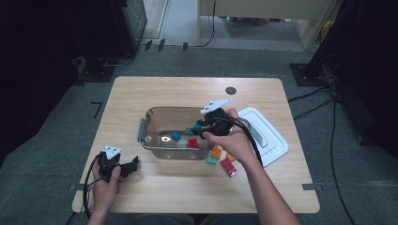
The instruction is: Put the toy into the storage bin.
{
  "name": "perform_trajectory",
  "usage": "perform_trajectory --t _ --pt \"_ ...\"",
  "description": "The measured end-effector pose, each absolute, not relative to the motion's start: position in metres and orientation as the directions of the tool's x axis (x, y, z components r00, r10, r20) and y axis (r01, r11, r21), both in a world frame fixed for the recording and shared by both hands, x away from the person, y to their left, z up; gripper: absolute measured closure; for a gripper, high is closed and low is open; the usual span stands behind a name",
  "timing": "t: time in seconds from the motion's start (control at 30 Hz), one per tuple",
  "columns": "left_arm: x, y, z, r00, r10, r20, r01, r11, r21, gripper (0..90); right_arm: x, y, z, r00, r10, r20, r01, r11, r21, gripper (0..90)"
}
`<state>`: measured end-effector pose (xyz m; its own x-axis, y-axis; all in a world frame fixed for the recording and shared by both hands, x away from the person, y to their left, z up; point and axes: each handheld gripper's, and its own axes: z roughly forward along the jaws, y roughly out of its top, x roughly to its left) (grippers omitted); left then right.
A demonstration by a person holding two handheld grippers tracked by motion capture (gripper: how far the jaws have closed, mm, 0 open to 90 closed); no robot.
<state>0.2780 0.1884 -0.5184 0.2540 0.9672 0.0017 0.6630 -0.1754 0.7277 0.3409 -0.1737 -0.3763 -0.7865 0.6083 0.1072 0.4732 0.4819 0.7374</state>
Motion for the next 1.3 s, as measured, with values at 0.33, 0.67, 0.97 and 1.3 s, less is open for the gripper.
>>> perform_trajectory --t 0.33,0.67,0.97,1.3 --pt "0.278 0.188 -0.518 0.254 0.967 0.002 0.663 -0.176 0.728 11.0 0.343 -0.166 -0.382 -0.787 0.607 0.108 0.481 0.496 0.722 55.2" --pt "0.278 0.188 -0.518 0.254 0.967 0.002 0.663 -0.175 0.728 11.0 0.334 -0.175 -0.378 -0.783 0.614 0.104 0.472 0.477 0.742 52.7" --pt "0.278 0.188 -0.518 0.254 0.967 0.002 0.663 -0.175 0.728 11.0 0.327 -0.194 -0.373 -0.756 0.646 0.103 0.482 0.444 0.755 44.6" --pt "0.278 0.188 -0.518 0.254 0.967 0.002 0.663 -0.176 0.728 11.0 0.320 -0.219 -0.377 -0.713 0.690 0.124 0.510 0.390 0.767 27.7"
